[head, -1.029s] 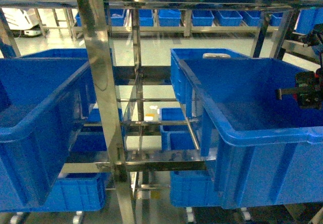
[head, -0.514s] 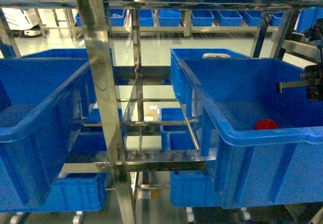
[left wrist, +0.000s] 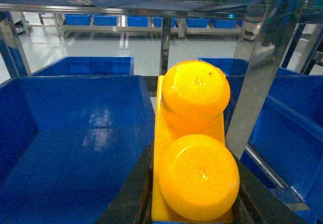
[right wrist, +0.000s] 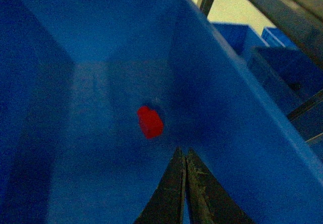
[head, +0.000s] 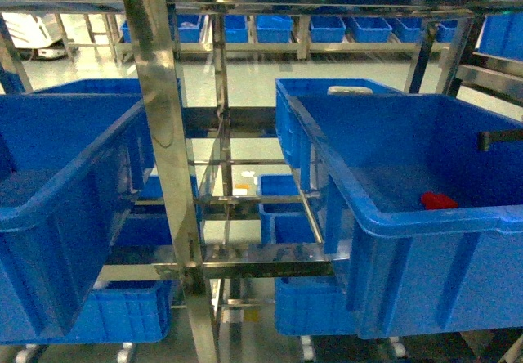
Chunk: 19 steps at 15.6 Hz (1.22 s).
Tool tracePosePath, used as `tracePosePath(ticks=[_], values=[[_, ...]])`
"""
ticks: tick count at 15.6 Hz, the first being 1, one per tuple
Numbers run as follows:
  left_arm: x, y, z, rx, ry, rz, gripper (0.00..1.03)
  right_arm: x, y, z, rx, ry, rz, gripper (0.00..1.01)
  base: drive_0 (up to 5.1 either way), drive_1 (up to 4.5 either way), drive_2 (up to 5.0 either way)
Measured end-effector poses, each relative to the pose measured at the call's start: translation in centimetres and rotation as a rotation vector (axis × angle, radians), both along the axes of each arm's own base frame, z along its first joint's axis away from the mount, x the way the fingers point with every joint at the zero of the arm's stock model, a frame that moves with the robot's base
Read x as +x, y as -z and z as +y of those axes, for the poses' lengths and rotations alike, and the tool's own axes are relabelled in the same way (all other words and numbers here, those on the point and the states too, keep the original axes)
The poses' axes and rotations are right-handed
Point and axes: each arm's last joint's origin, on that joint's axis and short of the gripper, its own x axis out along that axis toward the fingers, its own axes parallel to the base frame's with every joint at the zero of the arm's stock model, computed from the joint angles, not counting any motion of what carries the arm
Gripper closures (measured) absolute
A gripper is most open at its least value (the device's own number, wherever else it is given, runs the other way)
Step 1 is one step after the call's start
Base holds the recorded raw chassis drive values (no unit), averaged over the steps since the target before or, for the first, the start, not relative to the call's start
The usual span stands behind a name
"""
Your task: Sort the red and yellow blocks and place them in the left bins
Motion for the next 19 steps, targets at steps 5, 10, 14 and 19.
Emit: tracePosePath(ticks=[5,10,14,19], values=[[0.0,0.0,0.0,0.0,0.0,0.0,0.77,-7.9,-2.5,-1.3,0.026,-0.023,-0.067,0.99,0.0,0.0,0.0],[0.0,0.0,0.0,0.0,0.003,0.0,0.77,-11.8,-3.7,-1.4,0.028,-0.042,-0.123,0.99,0.0,0.0,0.0],[-0.2,0.4,1.0,-0.002,-0.023,0.023,0.77,-11.8,-3.7,-1.4,0.028,-0.043,-0.124,0.99,0.0,0.0,0.0],[0.1,1.2,3.2,-0.021,-0.069,0.058,0.77,-11.8,-3.7,-1.4,0.028,-0.043,-0.123,0.99,0.0,0.0,0.0]])
